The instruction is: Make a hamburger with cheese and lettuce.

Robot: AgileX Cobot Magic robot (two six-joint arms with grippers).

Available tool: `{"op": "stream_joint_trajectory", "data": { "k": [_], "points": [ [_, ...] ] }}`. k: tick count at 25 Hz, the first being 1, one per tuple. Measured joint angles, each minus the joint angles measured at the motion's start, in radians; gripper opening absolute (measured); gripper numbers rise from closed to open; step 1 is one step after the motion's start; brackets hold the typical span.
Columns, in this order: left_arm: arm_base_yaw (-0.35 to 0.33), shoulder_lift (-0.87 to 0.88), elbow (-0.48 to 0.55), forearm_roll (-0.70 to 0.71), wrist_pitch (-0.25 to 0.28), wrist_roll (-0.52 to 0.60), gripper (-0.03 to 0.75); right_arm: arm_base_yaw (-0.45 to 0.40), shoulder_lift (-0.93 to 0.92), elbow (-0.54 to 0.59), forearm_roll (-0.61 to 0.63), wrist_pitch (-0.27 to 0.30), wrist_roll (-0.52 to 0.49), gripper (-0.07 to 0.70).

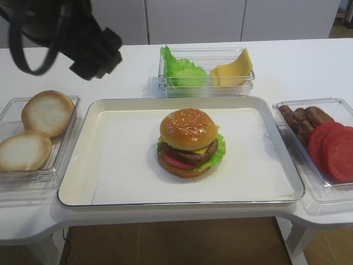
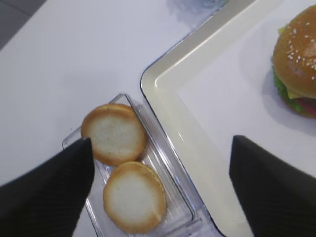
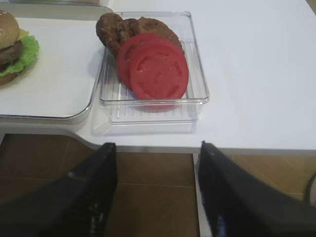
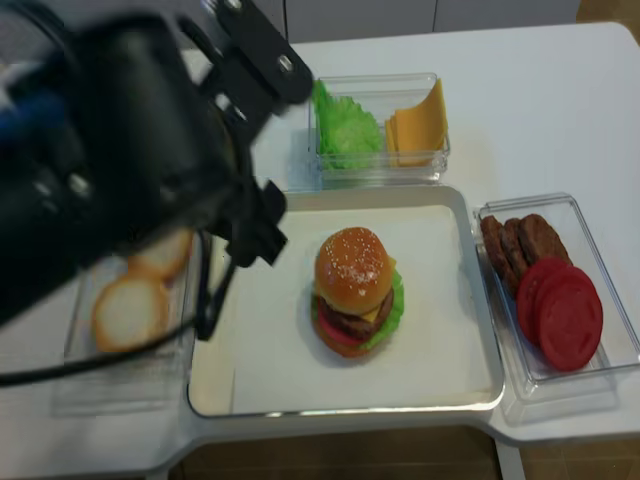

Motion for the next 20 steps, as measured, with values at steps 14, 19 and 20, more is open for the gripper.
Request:
{"op": "stream_joint_trajectory", "data": {
  "k": [14, 19, 20],
  "points": [
    [0.464, -0.156, 0.0, -0.29, 0.024, 0.113, 0.639, 0.0, 0.0, 0.0, 0.0, 0.0, 0.0, 0.399],
    [0.594, -0.199, 0.073, -0.383, 0.025, 0.16, 0.638, 0.0, 0.0, 0.0, 0.0, 0.0, 0.0, 0.399],
    [0.611, -0.215, 0.095, -0.394, 0.025, 0.169, 0.638, 0.0, 0.0, 0.0, 0.0, 0.0, 0.0, 0.399]
  ]
}}
